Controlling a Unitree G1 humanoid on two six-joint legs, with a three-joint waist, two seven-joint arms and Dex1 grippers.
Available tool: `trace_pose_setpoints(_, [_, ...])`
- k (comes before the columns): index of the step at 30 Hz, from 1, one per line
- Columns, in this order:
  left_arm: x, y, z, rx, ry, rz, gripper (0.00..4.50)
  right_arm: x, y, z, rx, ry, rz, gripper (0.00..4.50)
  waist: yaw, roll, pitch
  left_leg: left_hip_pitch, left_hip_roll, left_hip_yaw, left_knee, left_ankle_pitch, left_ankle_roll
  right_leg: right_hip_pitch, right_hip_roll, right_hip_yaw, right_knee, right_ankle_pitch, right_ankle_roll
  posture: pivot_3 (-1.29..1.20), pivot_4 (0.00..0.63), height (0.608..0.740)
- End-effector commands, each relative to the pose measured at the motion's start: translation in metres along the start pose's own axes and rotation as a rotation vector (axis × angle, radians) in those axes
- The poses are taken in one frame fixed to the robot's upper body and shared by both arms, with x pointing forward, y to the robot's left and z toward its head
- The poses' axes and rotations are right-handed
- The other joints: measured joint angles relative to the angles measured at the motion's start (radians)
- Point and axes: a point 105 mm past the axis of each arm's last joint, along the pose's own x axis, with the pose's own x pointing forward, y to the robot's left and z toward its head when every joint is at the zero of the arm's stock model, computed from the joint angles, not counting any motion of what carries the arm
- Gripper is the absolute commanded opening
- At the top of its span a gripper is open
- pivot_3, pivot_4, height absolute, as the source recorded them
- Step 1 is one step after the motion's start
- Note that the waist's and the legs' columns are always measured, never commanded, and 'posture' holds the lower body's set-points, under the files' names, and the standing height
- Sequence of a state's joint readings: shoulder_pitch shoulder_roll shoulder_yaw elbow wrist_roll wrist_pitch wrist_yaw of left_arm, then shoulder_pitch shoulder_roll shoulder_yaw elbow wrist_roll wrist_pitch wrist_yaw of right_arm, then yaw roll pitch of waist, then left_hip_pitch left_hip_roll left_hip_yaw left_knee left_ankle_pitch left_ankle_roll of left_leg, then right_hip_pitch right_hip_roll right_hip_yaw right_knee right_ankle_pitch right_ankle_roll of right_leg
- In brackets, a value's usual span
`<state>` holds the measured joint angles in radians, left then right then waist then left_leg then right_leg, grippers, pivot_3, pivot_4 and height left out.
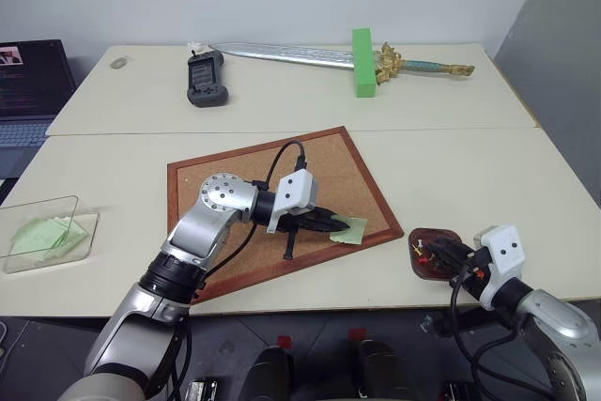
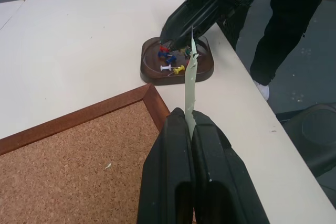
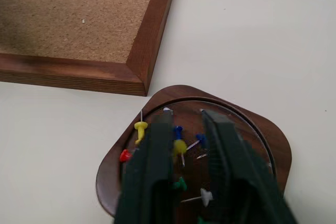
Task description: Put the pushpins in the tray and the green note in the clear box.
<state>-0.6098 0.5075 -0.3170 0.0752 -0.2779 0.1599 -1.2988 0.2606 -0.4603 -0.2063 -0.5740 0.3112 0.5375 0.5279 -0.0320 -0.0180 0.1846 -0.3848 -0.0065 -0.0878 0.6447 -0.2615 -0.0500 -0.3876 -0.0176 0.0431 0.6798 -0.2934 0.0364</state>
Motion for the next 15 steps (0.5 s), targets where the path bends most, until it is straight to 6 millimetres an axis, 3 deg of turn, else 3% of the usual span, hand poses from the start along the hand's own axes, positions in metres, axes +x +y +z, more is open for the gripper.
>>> trace_pose_setpoints(1, [-0.003,0.002,0.007,0.041,-0.003,0.013,0.00,-0.001,-0.002,0.001,-0.021,-0.013,-0.002,1.59,0.000,0.000,0.000,0.000,0.000,0.000,0.000,0.000,0.000,0.000,0.000,0.000,0.000,0.000,0.000,0.00,0.150,0.740])
trace_pose_setpoints(10, [-0.006,0.004,0.007,0.023,-0.011,0.036,0.00,-0.005,-0.004,0.011,-0.047,-0.040,0.003,1.59,0.000,0.000,0.000,0.000,0.000,0.000,0.000,0.000,0.000,0.000,0.000,0.000,0.000,0.000,0.000,0.00,0.150,0.740])
trace_pose_setpoints(15, [-0.014,0.011,0.010,-0.003,-0.027,0.078,0.00,-0.020,0.026,0.038,-0.157,-0.102,0.228,1.59,0.000,0.000,0.000,0.000,0.000,0.000,0.000,0.000,0.000,0.000,0.000,0.000,0.001,0.000,0.000,0.00,0.150,0.740])
